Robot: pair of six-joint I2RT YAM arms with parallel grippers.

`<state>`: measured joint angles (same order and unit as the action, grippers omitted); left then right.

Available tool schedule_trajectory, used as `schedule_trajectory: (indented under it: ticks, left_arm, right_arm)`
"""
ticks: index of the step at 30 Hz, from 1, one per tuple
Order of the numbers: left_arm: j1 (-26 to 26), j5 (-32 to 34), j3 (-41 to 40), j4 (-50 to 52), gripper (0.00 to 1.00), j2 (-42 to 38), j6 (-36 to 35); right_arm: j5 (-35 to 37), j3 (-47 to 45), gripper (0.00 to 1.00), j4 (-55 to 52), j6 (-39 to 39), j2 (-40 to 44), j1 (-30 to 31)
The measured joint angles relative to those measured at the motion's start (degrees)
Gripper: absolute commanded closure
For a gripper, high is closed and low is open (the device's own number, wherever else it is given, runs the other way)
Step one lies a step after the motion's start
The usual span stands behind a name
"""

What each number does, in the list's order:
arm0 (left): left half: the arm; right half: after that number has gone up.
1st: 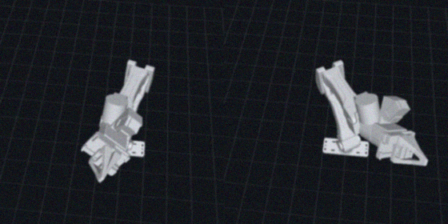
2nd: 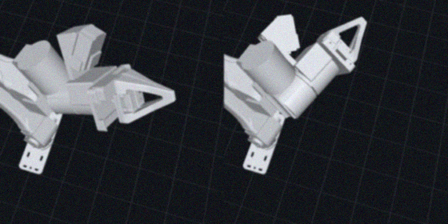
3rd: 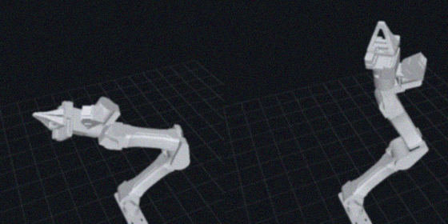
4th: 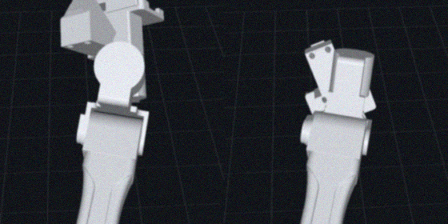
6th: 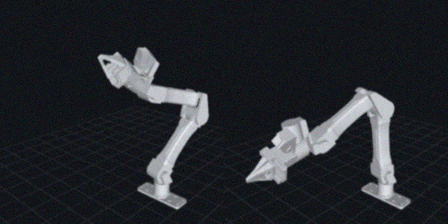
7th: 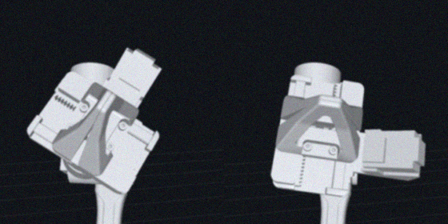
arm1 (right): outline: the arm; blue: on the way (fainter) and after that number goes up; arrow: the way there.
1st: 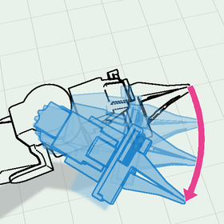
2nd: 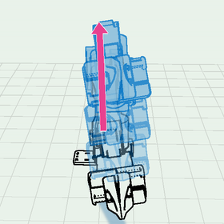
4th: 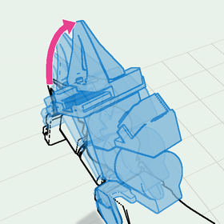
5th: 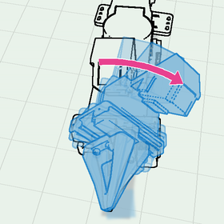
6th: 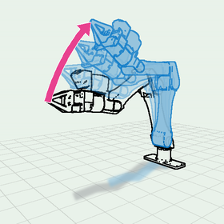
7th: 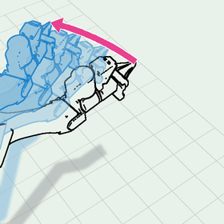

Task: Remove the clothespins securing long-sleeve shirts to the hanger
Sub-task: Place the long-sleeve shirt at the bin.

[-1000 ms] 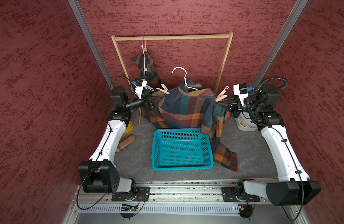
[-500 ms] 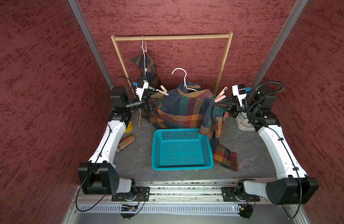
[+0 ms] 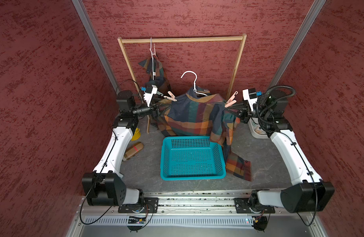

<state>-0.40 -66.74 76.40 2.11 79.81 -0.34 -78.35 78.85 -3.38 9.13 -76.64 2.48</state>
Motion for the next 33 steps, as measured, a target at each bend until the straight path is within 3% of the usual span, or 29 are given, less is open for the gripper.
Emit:
schedule_trajectory:
  ticks: [5,10,13,20,23,26,33]
  left_arm:
    - [0.4,-0.3,0.3,0.5,0.81,0.0,-0.6]
    - [0.4,-1.8,0.3,0.5,1.00,-0.3,-0.9]
    - [0.4,-2.1,0.3,0.4,1.00,-0.7,-0.6]
    - [-0.5,-2.8,-3.7,-7.9,1.00,-3.5,3.6]
    - [-1.1,-2.4,-6.2,-13.8,1.00,-5.0,6.7]
    - [-2.0,-1.8,-7.7,-18.6,1.00,-5.7,9.0]
    - [-3.1,0.8,-8.5,-24.0,1.00,-5.9,11.5]
  right_arm:
    - [0.6,0.0,1.00,-1.0,0.8,-0.1,-0.1]
    - [2.2,0.0,1.00,-1.9,1.0,-0.3,-0.3]
    - [3.5,0.0,1.00,-2.3,1.0,-0.5,-0.3]
    - [8.7,0.0,0.65,-1.6,-0.2,-1.0,0.3]
    - [11.4,-1.2,0.57,1.1,-1.7,-0.6,0.4]
    - [14.0,-3.4,0.38,3.3,-3.5,0.2,0.5]
    - [20.7,-7.5,0.19,5.2,-5.5,3.7,1.7]
